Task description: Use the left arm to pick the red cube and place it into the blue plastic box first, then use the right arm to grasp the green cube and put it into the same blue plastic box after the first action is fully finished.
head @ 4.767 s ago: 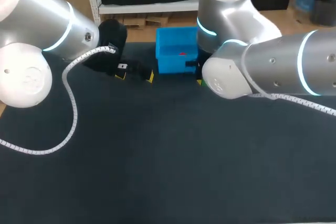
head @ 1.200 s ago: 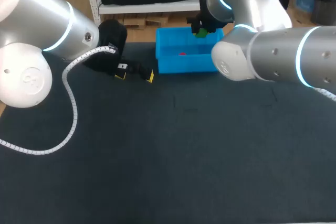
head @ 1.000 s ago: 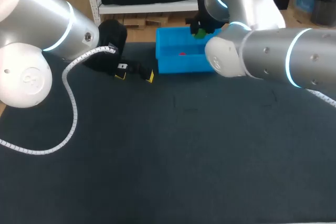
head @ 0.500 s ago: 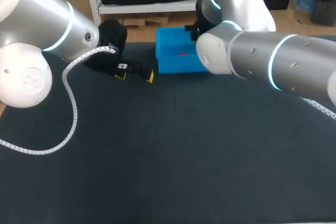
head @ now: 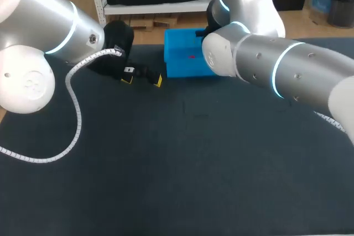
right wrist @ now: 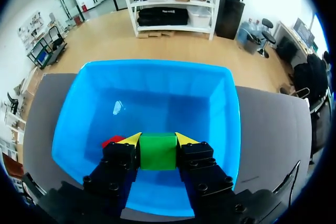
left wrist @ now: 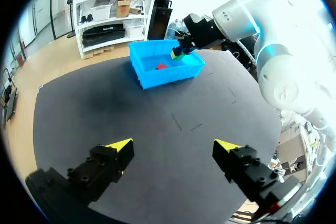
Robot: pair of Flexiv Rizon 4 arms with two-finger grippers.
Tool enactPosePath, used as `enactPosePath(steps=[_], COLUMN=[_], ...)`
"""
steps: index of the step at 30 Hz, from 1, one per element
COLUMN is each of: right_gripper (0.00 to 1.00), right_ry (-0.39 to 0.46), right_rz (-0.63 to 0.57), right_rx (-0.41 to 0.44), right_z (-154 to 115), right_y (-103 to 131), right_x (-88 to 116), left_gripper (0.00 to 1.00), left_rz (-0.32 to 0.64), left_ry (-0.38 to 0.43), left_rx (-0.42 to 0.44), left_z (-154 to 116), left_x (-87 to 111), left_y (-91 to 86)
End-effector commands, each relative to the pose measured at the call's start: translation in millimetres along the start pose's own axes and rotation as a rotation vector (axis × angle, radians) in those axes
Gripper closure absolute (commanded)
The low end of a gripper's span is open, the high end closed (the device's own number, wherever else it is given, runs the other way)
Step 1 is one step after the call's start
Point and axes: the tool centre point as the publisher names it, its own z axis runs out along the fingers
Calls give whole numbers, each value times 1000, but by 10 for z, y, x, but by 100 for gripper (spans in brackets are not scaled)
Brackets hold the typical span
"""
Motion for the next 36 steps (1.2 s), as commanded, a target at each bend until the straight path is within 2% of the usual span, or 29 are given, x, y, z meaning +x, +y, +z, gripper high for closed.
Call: enactPosePath(steps=[1, 2, 3, 4, 11, 23, 28, 36], right_gripper=[56, 22, 5, 0, 0, 0, 0, 0], right_ry=[32, 33, 33, 34, 2, -43, -63, -85], right_rz=[-2, -2, -3, -4, 0, -4, -14, -5], right_rx=[-2, -1, -1, -1, -15, -40, -53, -75], right_z=[62, 60, 60, 60, -137, -766, -1042, -1391], right_y=[14, 16, 17, 17, 52, 159, 185, 164], right_x=[-92, -87, -86, -86, -129, -130, 6, 361], left_gripper=[0, 0, 0, 0, 0, 0, 0, 0], left_rz=[2, 2, 2, 2, 2, 2, 2, 2], left_ry=[-2, -2, -2, -2, -2, -2, -2, -2], left_rx=[6, 6, 6, 6, 6, 6, 6, 6], left_z=[3, 3, 3, 3, 3, 3, 3, 3], left_x=[0, 0, 0, 0, 0, 0, 0, 0], left_y=[14, 14, 14, 14, 14, 14, 14, 14])
